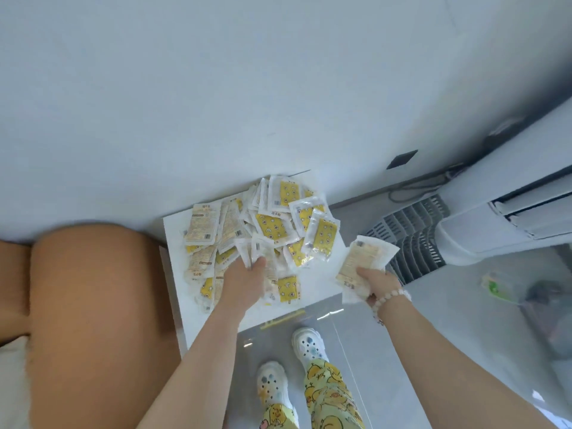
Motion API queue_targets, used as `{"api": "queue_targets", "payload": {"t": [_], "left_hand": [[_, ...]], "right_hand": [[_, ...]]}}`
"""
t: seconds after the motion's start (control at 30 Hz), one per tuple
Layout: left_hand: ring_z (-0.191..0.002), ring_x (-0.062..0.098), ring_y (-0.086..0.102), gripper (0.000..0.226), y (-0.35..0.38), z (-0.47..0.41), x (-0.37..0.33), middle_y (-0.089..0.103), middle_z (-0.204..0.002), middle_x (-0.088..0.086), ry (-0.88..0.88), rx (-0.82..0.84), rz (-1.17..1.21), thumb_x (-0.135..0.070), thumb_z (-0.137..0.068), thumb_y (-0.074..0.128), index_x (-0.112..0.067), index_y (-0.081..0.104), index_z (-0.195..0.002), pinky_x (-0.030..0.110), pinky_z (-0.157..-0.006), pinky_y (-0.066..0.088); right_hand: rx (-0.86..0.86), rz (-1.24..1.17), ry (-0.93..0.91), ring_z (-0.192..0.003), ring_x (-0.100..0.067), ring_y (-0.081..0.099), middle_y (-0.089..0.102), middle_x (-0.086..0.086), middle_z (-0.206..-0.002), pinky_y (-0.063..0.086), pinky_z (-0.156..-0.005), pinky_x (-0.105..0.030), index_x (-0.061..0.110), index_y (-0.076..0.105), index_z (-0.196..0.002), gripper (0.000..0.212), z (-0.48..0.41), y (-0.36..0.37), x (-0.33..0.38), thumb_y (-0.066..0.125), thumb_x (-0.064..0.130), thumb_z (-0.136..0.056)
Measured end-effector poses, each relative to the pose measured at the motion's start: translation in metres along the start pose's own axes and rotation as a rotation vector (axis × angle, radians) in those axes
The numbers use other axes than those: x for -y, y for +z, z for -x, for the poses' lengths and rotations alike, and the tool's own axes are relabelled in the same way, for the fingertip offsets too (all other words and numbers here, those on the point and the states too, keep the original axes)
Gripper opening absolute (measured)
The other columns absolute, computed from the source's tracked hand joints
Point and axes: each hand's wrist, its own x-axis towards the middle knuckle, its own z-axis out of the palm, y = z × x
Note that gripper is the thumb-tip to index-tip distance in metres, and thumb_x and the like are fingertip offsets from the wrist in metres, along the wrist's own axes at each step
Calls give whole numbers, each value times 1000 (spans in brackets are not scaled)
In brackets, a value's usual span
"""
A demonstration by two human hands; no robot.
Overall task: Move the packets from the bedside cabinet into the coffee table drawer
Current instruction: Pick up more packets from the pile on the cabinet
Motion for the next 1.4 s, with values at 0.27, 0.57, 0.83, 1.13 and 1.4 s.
{"api": "queue_targets", "payload": {"t": [0.27, 0.57, 0.83, 1.13, 1.4], "left_hand": [[-108, 22, 60, 76, -7, 18, -72, 63, -120, 5, 2, 235, 70, -51, -65, 77, -8, 54, -124, 34, -85, 52], [-82, 24, 66, 3, 18, 72, -113, 70, -88, 6, 185, 501, 148, -15, -86, 67, -14, 65, -88, 40, -83, 52], [-62, 10, 67, 4, 59, 123, -102, 71, -72, -4, 285, 767, -4, -11, -89, 63, -15, 61, -90, 20, -53, 55], [-69, 13, 66, 6, 121, 189, -76, 69, -80, -2, 327, 1018, -194, -13, -90, 62, -17, 65, -92, 26, -66, 55], [-61, 10, 69, 8, 168, 265, -56, 68, -89, 3, 364, 1219, -338, -11, -93, 57, -15, 64, -95, 19, -50, 54]], "right_hand": [[169, -306, -81, -95, -31, 63, 64, -16, -115, 54, -73, -38, 1, 55, -123, 38, 66, -51, 31, 63, -1, -86], [140, -513, -143, -89, -24, 67, 69, -10, -103, 55, -69, -33, 8, 58, -113, 29, 128, -98, -7, 63, 0, -86], [44, -800, -196, -94, -25, 66, 66, -13, -114, 56, -78, -36, 6, 56, -119, 33, 173, -134, -76, 60, 0, -88], [-104, -1053, -210, -73, -19, 70, 72, -8, -86, 56, -68, -30, 7, 59, -100, 13, 215, -183, -150, 58, 1, -88], [-203, -1240, -300, -75, -19, 71, 73, -7, -87, 55, -75, -30, 8, 62, -104, 17, 251, -229, -216, 55, 3, -89]]}}
